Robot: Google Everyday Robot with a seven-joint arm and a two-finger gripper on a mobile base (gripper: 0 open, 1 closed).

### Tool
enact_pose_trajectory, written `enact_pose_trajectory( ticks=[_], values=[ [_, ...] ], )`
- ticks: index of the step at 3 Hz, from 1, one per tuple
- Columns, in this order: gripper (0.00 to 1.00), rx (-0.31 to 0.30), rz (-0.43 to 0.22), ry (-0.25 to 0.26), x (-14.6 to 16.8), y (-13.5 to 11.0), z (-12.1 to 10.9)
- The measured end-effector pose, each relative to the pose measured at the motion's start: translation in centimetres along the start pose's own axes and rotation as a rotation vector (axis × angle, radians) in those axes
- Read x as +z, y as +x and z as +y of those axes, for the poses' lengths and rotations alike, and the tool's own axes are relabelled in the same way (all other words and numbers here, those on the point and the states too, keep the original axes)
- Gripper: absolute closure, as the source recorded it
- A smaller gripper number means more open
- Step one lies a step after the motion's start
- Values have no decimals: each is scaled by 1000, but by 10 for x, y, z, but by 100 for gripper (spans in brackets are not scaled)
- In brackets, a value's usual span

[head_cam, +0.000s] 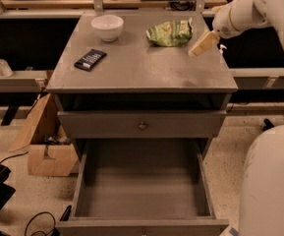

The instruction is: Place green jalapeno chip bag into middle drawer

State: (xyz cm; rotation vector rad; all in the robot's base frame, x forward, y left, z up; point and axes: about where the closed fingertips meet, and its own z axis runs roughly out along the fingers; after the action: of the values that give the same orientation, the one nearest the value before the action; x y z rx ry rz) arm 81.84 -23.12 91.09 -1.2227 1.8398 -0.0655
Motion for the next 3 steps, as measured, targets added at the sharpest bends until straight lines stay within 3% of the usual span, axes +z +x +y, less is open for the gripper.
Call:
enact_pose_trajectory(
  ticks=[2,3],
  values=[
    [0,113,-114,70,55,-6,-30],
    [0,119,-119,75,57,-6,-33]
  ],
)
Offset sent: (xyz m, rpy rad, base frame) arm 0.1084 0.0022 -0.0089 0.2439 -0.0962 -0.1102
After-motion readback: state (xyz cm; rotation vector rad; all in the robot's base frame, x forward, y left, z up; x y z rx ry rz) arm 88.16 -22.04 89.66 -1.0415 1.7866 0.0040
